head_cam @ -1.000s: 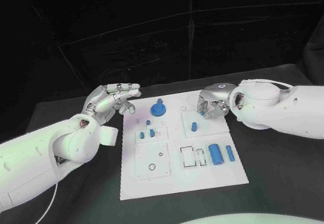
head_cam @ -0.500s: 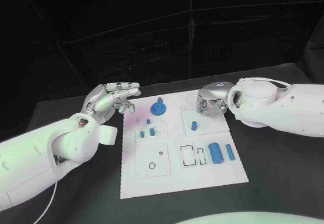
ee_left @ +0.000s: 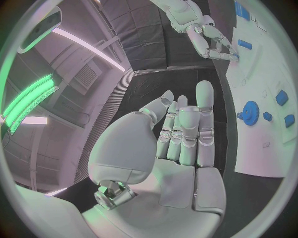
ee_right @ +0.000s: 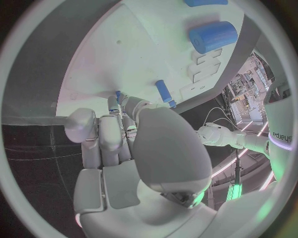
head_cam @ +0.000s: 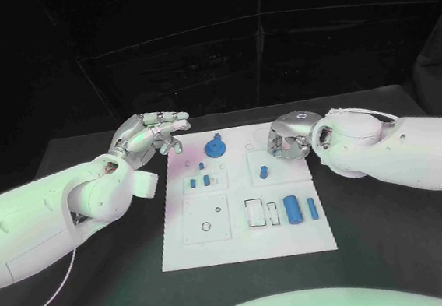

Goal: Assemble the parts on the task board

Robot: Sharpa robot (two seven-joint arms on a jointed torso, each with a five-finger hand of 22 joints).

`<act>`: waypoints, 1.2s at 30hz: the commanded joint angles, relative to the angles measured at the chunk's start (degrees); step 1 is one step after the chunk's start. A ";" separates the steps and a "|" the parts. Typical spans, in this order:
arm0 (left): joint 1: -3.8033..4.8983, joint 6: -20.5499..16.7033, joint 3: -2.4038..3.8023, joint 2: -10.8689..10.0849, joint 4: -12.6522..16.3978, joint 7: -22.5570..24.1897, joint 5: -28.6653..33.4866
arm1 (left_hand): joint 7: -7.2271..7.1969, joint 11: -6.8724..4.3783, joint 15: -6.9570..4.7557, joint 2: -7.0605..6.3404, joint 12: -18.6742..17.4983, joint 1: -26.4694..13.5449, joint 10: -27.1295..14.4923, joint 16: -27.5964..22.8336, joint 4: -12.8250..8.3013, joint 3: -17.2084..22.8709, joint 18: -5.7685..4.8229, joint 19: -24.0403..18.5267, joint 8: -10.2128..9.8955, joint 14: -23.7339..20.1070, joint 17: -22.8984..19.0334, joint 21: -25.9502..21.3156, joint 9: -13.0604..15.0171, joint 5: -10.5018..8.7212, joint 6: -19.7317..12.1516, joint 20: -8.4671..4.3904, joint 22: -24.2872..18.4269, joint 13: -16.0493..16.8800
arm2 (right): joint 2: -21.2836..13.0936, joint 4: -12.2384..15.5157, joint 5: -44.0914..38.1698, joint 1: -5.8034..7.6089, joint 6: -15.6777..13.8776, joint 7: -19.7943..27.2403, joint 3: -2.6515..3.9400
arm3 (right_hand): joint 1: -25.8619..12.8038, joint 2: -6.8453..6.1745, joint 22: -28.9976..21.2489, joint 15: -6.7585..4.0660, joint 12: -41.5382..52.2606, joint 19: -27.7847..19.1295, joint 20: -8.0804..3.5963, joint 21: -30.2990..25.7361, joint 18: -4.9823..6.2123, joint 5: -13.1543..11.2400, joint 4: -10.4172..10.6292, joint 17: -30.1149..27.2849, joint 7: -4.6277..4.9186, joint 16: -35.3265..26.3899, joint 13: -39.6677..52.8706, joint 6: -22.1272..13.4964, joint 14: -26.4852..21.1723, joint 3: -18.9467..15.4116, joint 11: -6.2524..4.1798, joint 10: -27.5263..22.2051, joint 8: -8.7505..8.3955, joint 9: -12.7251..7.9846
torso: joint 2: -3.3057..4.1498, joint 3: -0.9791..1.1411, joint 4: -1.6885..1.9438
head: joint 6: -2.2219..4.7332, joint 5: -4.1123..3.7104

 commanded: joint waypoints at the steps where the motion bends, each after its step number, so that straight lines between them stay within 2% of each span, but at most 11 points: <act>1: 0.07 0.96 0.05 -0.04 -0.06 0.31 0.33 | 0.07 0.08 0.11 0.37 0.38 0.01 -0.46 -0.04 -0.07 0.02 0.70 -0.36 -0.10 -0.34 -0.05 -0.27 -0.09 -0.03 -0.39 0.07 -0.07 0.06 | -0.83 1.65 0.04 0.11 -5.41 0.27 0.04 | -0.98 -0.26 0.19 -0.37 -0.40 0.47 0.13 0.32 -0.63 0.30 -0.42 -0.10 0.12 -0.07 0.05 0.30 1.37 0.69 -0.14 0.42 -0.41 -0.07 | -0.13 -0.04 -0.04 | -0.05 -0.14; 6: 0.07 1.19 0.05 -0.01 -0.37 0.19 0.33 | 0.09 0.10 0.13 0.40 0.43 0.07 -0.58 -0.06 -0.09 0.04 0.70 -0.36 -0.10 -0.39 -0.15 -0.31 -0.09 -0.03 -0.48 0.09 -0.10 0.08 | -2.07 3.45 0.60 0.12 -8.16 0.56 0.08 | -1.57 -0.50 0.38 -0.35 -0.59 0.52 0.14 0.46 -0.66 0.29 -0.94 -0.04 0.15 0.08 0.05 0.29 1.41 1.16 -0.09 0.37 -0.55 -0.12 | -0.10 -0.04 0.10 | 0.10 -0.30; 12: 0.07 1.38 0.05 0.02 -0.98 -0.01 0.33 | 0.18 0.20 0.19 0.34 0.53 0.01 -0.85 -0.10 -0.08 -0.02 0.69 -0.35 -0.11 -0.50 -0.33 -0.41 -0.09 -0.03 -0.68 0.15 -0.16 0.10 | -3.52 5.94 1.51 0.14 -10.44 1.03 0.13 | -1.95 -0.71 0.51 -0.33 -0.73 0.56 0.12 0.56 -0.67 0.39 -1.34 -0.02 0.18 0.18 0.04 0.27 1.44 1.49 -0.05 0.33 -0.65 -0.15 | -0.15 -0.06 0.14 | 0.12 -0.11; 19: 0.07 1.50 0.05 0.10 -1.26 -0.07 0.33 | 0.21 0.22 0.22 0.33 0.56 -0.01 -0.94 -0.10 -0.07 -0.04 0.69 -0.35 -0.11 -0.53 -0.37 -0.44 -0.09 -0.02 -0.74 0.17 -0.18 0.10 | -4.28 11.89 4.15 0.14 -12.34 2.63 0.16 | -2.40 -0.89 0.72 -0.30 -0.86 0.60 0.09 0.72 -0.68 0.59 -1.87 0.08 0.24 0.37 0.06 0.28 1.49 2.03 -0.01 0.34 -0.74 -0.18 | -0.06 -0.10 0.11 | 0.04 0.24; 23: 0.07 1.48 0.05 0.20 -1.30 -0.06 0.33 | 0.22 0.23 0.22 0.32 0.57 -0.02 -0.96 -0.10 -0.06 -0.04 0.69 -0.35 -0.11 -0.53 -0.38 -0.45 -0.09 -0.02 -0.76 0.17 -0.19 0.11 | -3.00 14.25 5.12 0.14 -11.88 3.31 0.15 | -2.82 -0.97 0.96 -0.26 -1.05 0.68 0.11 0.90 -0.73 0.72 -2.35 -0.22 0.34 0.31 0.05 0.12 1.49 2.56 0.09 0.21 -0.88 -0.25 | -0.06 -0.13 0.18 | -0.10 0.71; 26: 0.08 1.44 0.05 0.23 -1.21 -0.06 0.33 | 0.22 0.23 0.22 0.32 0.57 -0.02 -0.96 -0.10 -0.06 -0.04 0.69 -0.35 -0.11 -0.53 -0.38 -0.45 -0.09 -0.02 -0.76 0.17 -0.19 0.11 | -1.36 14.81 5.57 0.13 -10.53 3.71 0.12 | -2.95 -1.00 0.98 -0.24 -1.12 0.68 0.13 0.92 -0.74 0.72 -2.47 -0.35 0.38 0.26 0.04 0.05 1.48 2.68 0.12 0.14 -0.93 -0.27 | 0.03 -0.24 0.29 | -0.30 0.97; 30: 0.08 1.38 0.05 0.32 -1.21 -0.03 0.33 | 0.22 0.23 0.22 0.32 0.57 -0.02 -0.96 -0.10 -0.06 -0.04 0.69 -0.35 -0.11 -0.53 -0.38 -0.45 -0.09 -0.02 -0.76 0.17 -0.19 0.11 | 0.46 14.70 6.02 0.01 -8.60 4.35 0.07 | -3.35 -1.12 1.06 -0.16 -1.27 0.68 0.19 0.99 -0.76 0.59 -2.67 -0.50 0.47 0.24 0.03 -0.12 1.47 2.79 0.20 -0.03 -1.01 -0.31 | 0.07 -0.28 0.18 | -0.53 1.71; 36: 0.08 1.31 0.05 0.75 -1.31 -0.02 0.33 | 0.22 0.23 0.23 0.33 0.59 -0.02 -0.98 -0.10 -0.06 -0.05 0.69 -0.35 -0.11 -0.54 -0.39 -0.46 -0.09 -0.02 -0.77 0.18 -0.19 0.11 | 4.08 13.69 5.73 -1.70 -5.64 4.99 -0.01 | -3.43 -1.10 1.19 -0.15 -1.30 0.72 0.21 1.07 -0.78 0.61 -2.74 -0.52 0.47 0.26 0.03 -0.16 1.47 2.84 0.22 -0.07 -1.03 -0.32 | 0.12 -0.31 0.04 | -1.07 2.89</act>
